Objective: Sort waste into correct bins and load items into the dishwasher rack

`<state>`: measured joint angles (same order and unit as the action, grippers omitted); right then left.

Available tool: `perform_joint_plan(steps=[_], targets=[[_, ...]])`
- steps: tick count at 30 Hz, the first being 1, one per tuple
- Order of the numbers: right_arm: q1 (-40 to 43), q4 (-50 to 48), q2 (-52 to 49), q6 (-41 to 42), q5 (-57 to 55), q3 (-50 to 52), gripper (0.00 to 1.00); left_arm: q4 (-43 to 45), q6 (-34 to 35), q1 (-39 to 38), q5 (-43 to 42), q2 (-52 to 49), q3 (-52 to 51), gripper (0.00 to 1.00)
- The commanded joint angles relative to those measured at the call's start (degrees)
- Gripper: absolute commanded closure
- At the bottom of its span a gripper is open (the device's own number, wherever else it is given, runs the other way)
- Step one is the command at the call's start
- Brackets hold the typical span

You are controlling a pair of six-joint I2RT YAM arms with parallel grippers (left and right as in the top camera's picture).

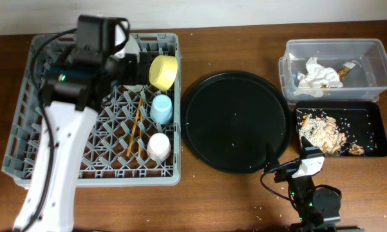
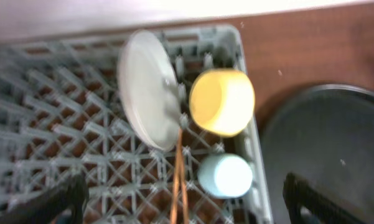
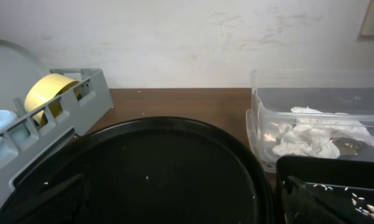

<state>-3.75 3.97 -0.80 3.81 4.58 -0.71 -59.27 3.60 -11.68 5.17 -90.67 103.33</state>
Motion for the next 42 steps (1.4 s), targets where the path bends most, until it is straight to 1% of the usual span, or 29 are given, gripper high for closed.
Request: perform_joint_plan(steps=[1,5,9,12,14,18,22,27,30,33,35,42], targets=[[-0.37,0.13,0.59,-0.42,0.15,0.39,0.02,10.56,-3.43,4.90,-2.03,11.06,-14.75,0.00],[-0.37,0.13,0.59,-0.42,0.15,0.39,0.02,25.29,-3.43,12.13,-8.74,23.52,-34.95,0.00],[-0.37,0.13,0.59,-0.42,0.15,0.39,0.01,34.93,-3.45,16.31,-9.49,35.54,-51.76,0.00],[-0.37,0.13,0.59,-0.42,0.15,0.39,0.02,39.32,-3.45,18.62,-9.49,42.80,-61.16,0.00],[-0.37,0.13,0.59,-0.42,0.15,0.39,0.02,43.91,-3.48,20.37,-9.46,49.99,-69.31,0.00],[-0.37,0.13,0.59,-0.42,0.15,0.39,0.02,52.98,-7.74,20.76,-9.31,63.10,-82.16,0.00],[-0.37,0.13,0.59,-0.42,0.15,0.39,0.02,58.42,-8.46,20.76,-9.16,73.68,-91.23,0.00],[-0.37,0.13,0.59,-0.42,0.15,0.39,0.01,58.82,-9.38,20.61,-8.44,82.86,-98.07,0.00],[-0.37,0.13,0.59,-0.42,0.15,0.39,0.02,58.77,-11.04,19.41,-8.41,86.99,-100.78,0.00],[-0.37,0.13,0.59,-0.42,0.15,0.39,0.01,58.16,-11.02,18.62,-8.50,90.09,-102.86,0.00],[-0.37,0.13,0.59,-0.42,0.15,0.39,0.02,54.64,-10.99,18.43,-8.94,90.40,-102.86,0.00],[-0.37,0.13,0.59,-0.42,0.15,0.39,0.01,54.90,-10.99,18.49,-8.85,90.38,-102.84,0.00]])
